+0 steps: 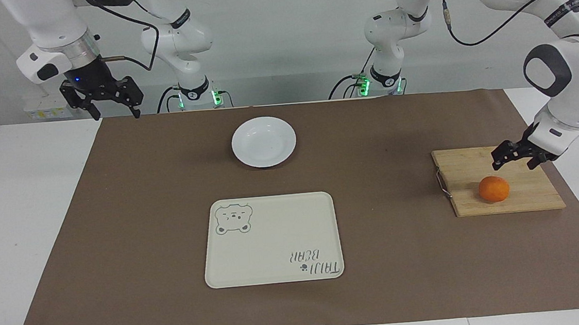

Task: Place orange and plate with both arms
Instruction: 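Lift the orange off the board with the left gripper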

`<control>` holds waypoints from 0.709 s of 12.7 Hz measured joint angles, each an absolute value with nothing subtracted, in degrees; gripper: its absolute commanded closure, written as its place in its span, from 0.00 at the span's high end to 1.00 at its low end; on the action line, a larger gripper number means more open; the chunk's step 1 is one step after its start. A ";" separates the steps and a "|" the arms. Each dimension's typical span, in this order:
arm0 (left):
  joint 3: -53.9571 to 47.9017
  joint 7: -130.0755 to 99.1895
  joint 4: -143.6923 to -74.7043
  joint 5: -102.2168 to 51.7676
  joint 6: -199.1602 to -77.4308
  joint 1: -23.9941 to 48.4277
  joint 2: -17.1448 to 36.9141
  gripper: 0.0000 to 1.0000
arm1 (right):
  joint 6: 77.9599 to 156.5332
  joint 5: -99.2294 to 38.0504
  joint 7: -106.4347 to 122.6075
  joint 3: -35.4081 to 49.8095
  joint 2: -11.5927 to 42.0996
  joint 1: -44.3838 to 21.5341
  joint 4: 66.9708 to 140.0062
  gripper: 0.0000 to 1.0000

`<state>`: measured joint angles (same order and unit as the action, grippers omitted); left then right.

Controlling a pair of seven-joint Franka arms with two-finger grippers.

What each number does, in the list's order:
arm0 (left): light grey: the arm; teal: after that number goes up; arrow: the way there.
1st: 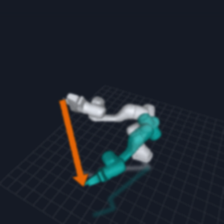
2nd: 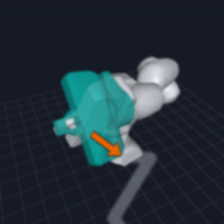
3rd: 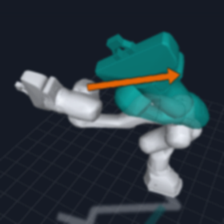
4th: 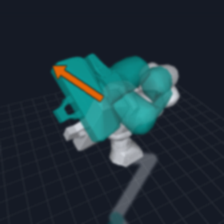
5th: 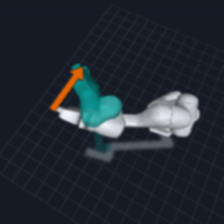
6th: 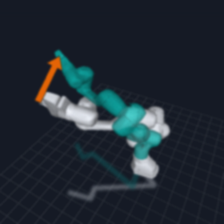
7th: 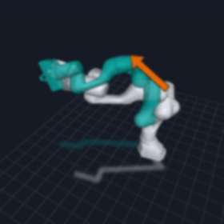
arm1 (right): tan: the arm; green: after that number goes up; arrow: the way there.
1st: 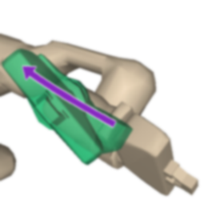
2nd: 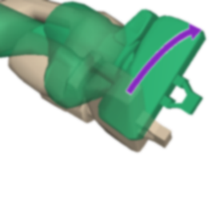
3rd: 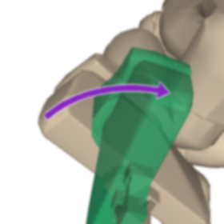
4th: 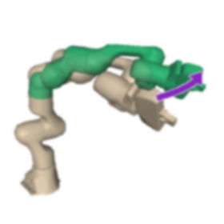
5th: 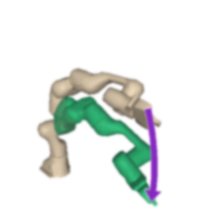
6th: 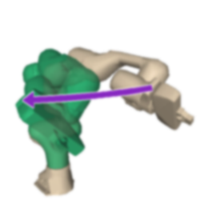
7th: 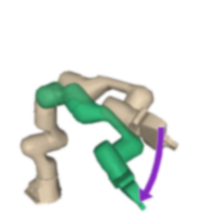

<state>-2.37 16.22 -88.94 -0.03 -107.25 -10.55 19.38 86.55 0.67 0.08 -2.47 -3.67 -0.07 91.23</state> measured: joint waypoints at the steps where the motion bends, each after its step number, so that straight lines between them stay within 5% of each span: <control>1: -2.37 16.91 -88.94 -0.03 -108.50 -10.89 20.41 1.00 | 86.55 0.67 0.08 -2.47 -3.67 -0.07 91.23 1.00; 9: -2.49 20.58 -93.46 -0.03 -117.04 -11.55 24.21 1.00 | 86.55 0.67 0.08 -2.47 -3.67 -0.07 91.23 1.00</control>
<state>-2.49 20.58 -93.46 -0.03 -117.04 -11.55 24.21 86.55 0.67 0.08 -2.47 -3.67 -0.07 91.23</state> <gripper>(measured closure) 0.000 0.000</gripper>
